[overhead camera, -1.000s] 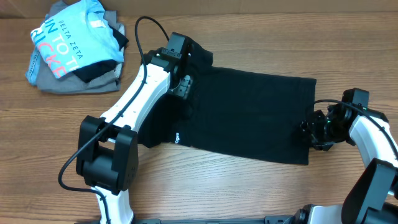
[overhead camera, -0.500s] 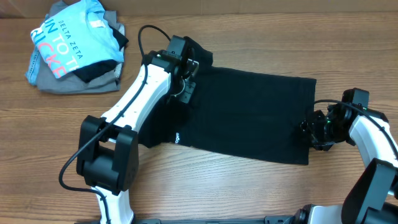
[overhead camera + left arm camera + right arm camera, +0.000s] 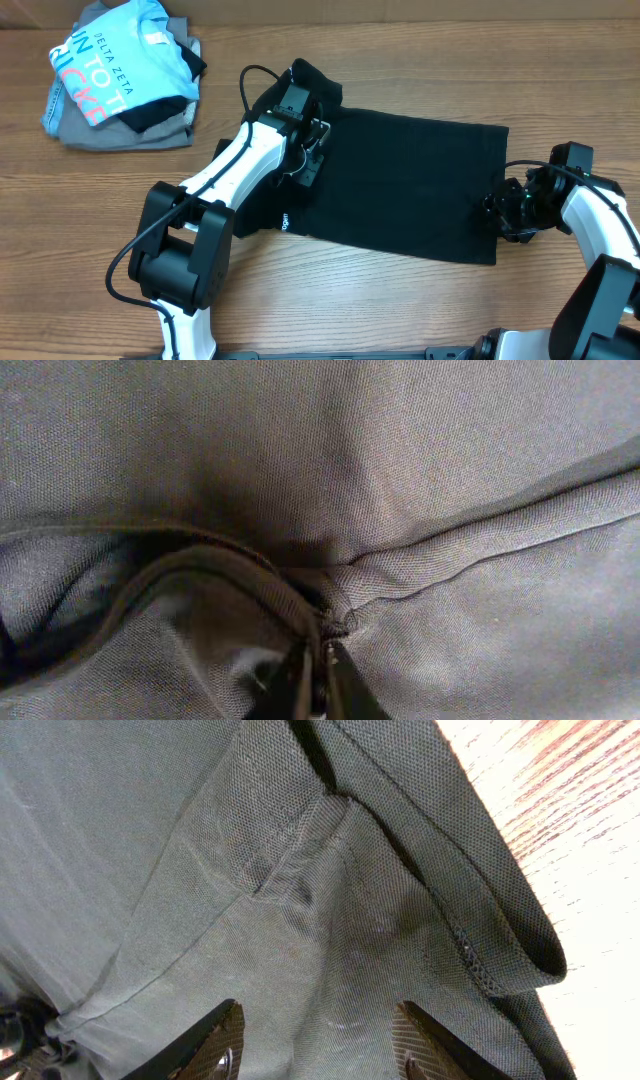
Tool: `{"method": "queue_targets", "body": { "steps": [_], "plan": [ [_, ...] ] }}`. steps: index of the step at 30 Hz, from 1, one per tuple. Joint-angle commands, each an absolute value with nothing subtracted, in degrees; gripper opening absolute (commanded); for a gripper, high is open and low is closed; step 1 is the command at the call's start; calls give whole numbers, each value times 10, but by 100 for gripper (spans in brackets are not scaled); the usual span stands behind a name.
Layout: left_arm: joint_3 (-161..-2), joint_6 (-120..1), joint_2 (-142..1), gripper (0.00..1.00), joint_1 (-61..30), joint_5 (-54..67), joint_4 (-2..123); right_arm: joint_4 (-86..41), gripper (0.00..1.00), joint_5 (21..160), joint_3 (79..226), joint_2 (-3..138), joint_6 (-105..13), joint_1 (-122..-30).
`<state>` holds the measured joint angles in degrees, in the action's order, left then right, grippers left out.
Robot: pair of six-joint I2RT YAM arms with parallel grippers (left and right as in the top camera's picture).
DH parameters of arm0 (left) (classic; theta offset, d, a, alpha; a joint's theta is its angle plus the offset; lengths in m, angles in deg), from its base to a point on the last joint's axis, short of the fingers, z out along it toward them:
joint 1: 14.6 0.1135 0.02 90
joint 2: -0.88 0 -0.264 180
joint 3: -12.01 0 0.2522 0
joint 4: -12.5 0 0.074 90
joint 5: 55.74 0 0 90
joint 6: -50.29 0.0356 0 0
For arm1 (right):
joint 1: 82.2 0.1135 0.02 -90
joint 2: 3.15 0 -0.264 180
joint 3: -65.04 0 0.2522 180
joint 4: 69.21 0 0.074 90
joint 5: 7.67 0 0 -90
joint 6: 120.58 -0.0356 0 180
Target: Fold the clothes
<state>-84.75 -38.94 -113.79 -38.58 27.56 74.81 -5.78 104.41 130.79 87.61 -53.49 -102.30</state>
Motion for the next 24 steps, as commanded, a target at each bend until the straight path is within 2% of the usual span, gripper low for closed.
{"method": "queue_targets", "body": {
  "steps": [1,11,12,14,15,17,20,24],
  "plan": [
    [-859,-413,-1148,4,-386,268,752,-58,52,1045,1316,875,-530,-1022],
    [-930,-451,-1148,4,-366,279,759,-58,52,1045,1316,875,-530,-1022],
    [-932,-456,-1148,9,-363,278,753,-58,52,1045,1316,875,-530,-1022],
    [-931,-465,-1148,58,-361,278,749,-59,52,1045,1316,875,-530,-1022],
    [-931,-466,-1149,71,-362,278,751,-59,52,1045,1316,875,-530,-1022],
    [-930,-465,-1149,87,-362,279,765,-58,52,1044,1316,875,-530,-1022],
    [-930,-458,-1149,98,-360,307,808,-55,52,1038,1316,875,-530,-1022],
    [-930,-455,-1149,100,-340,361,905,-45,52,1028,1317,875,-530,-1039]
  ]
}}
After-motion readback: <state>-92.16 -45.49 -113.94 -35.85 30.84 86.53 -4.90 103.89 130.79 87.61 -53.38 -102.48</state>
